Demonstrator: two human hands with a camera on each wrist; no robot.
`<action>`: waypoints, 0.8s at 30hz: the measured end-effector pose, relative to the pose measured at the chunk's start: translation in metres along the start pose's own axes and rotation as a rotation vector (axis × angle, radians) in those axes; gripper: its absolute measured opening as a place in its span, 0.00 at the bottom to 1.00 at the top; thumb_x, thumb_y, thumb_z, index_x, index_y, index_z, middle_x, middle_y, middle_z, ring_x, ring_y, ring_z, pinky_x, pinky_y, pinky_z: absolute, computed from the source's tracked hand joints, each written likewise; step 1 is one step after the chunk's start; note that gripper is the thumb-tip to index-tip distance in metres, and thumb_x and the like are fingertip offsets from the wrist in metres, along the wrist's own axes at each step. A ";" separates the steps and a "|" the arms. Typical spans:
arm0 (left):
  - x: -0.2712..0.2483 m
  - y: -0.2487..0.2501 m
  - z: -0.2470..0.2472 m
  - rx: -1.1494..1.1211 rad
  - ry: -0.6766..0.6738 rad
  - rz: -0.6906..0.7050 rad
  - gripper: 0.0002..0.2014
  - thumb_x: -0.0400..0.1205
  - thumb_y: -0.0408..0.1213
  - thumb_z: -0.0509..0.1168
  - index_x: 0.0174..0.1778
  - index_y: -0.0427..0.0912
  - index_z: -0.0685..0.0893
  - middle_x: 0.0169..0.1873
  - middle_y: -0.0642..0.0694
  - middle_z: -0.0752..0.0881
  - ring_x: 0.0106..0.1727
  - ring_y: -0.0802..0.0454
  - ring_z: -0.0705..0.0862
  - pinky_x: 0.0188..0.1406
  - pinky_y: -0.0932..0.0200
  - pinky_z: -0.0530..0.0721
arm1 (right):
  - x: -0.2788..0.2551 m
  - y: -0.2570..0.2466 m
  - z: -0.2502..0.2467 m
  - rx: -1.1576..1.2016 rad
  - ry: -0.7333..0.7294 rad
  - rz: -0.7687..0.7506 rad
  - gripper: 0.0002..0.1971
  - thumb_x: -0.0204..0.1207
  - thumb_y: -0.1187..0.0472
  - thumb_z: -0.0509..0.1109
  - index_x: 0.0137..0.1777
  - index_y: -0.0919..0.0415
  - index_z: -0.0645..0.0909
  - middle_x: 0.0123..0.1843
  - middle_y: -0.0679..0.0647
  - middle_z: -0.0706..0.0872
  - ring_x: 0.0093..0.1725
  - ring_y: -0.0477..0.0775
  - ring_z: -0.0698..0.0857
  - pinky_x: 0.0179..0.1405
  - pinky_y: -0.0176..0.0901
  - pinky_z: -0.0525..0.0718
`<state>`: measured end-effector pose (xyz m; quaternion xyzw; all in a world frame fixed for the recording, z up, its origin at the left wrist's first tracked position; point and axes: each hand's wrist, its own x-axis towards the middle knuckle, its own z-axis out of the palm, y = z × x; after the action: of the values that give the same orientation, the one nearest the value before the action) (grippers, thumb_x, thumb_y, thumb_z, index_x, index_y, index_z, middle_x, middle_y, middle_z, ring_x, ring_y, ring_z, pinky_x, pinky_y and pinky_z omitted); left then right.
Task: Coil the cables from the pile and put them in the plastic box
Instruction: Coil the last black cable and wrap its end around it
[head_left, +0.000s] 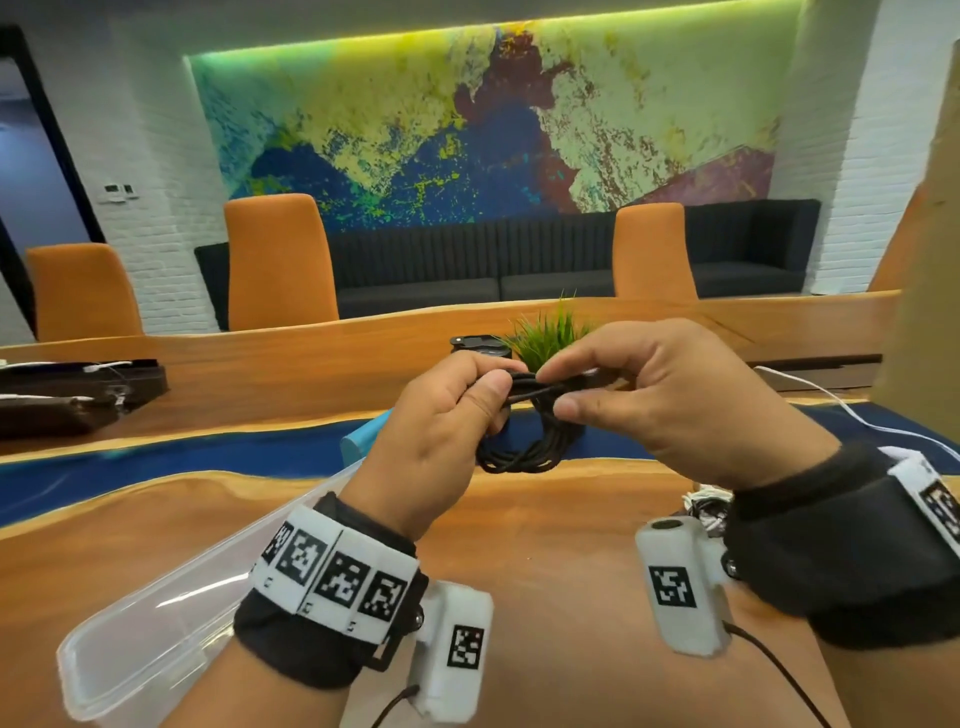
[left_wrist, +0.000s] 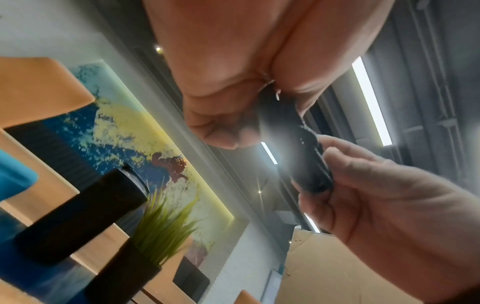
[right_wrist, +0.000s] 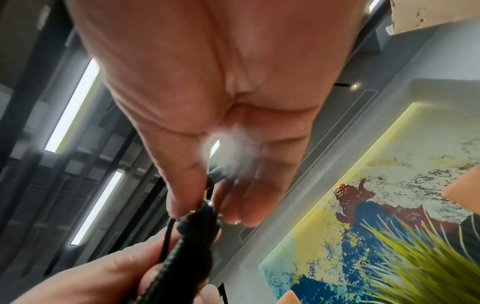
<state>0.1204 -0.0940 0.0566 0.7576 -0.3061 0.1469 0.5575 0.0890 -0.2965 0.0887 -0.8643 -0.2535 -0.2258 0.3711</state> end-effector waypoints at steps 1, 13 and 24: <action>0.000 0.001 0.001 -0.043 -0.020 -0.028 0.12 0.90 0.37 0.56 0.59 0.43 0.86 0.35 0.49 0.81 0.38 0.59 0.79 0.38 0.65 0.80 | 0.000 0.000 0.000 -0.024 0.022 -0.032 0.10 0.72 0.62 0.78 0.52 0.50 0.91 0.44 0.42 0.89 0.47 0.41 0.87 0.49 0.39 0.87; -0.005 0.004 0.009 0.067 -0.262 0.082 0.07 0.87 0.43 0.60 0.48 0.45 0.80 0.31 0.55 0.83 0.32 0.61 0.81 0.31 0.65 0.78 | 0.005 0.023 0.020 0.231 0.090 0.047 0.06 0.78 0.64 0.73 0.50 0.60 0.91 0.43 0.49 0.90 0.47 0.45 0.88 0.47 0.38 0.86; -0.002 0.004 0.010 0.264 -0.076 0.186 0.10 0.88 0.45 0.59 0.61 0.51 0.83 0.44 0.58 0.87 0.46 0.62 0.86 0.40 0.71 0.81 | 0.000 0.012 0.010 0.656 -0.180 0.334 0.12 0.72 0.66 0.74 0.51 0.74 0.87 0.46 0.69 0.90 0.42 0.63 0.89 0.38 0.47 0.89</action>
<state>0.1149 -0.1038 0.0545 0.7977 -0.3735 0.2081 0.4253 0.0980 -0.2959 0.0760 -0.7453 -0.1997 0.0078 0.6361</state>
